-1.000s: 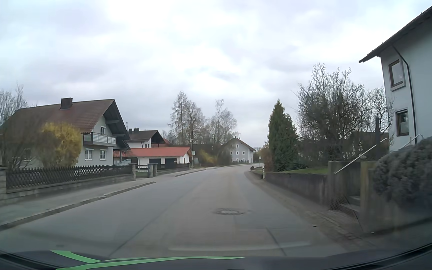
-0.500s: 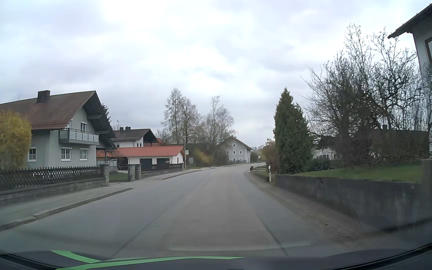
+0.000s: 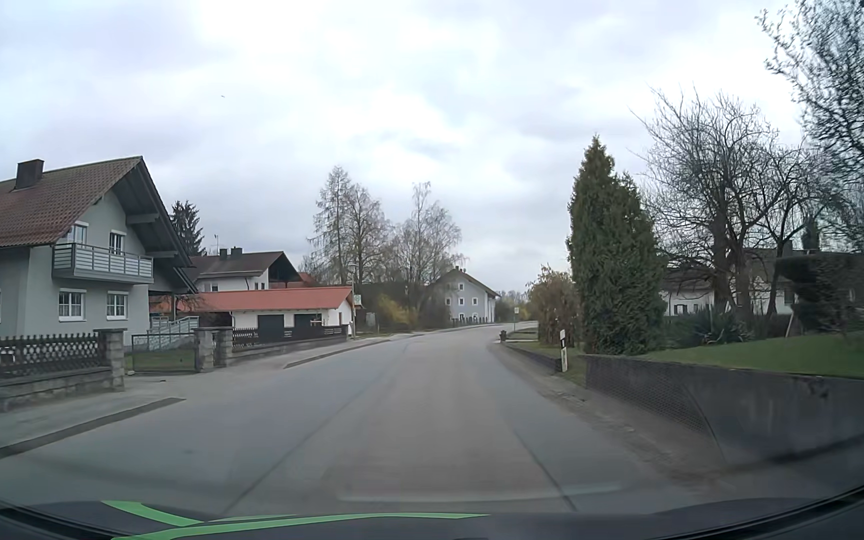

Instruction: Follow the waypoints while adhering to traffic rules and regulations

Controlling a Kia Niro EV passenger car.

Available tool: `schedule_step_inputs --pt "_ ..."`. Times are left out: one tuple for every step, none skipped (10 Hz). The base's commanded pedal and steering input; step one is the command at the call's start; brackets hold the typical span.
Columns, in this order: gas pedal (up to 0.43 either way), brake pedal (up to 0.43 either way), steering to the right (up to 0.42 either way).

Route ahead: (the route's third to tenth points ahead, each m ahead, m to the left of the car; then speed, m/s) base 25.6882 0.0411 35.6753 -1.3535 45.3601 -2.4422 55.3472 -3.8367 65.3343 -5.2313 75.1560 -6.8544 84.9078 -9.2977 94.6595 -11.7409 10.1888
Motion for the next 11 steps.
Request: schedule_step_inputs --pt "0.209 0.000 0.012" --pt "0.197 0.000 0.011" --pt "0.197 0.000 0.012" --pt "0.197 0.000 0.011" --pt "0.177 0.000 0.011" --pt "0.177 0.000 0.011" --pt "0.177 0.000 0.011" --pt "0.169 0.000 0.011" --pt "0.157 0.000 0.011" --pt "0.150 0.000 0.011" --pt "0.138 0.000 0.011"
